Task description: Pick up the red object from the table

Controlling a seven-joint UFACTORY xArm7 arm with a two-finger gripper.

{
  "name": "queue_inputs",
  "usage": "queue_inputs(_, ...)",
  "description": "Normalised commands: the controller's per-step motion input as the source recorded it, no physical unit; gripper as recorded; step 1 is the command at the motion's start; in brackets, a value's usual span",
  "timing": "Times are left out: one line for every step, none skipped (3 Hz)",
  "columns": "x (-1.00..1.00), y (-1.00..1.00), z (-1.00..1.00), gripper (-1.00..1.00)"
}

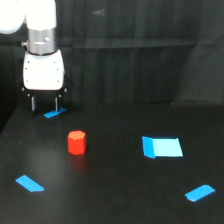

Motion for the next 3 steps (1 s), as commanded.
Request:
queue_inputs(0.04,0.07,0.02,0.97)
queue_inputs(0.6,-0.06,-0.27,1.0)
queue_inputs(0.83,-0.29,-0.11,0.99)
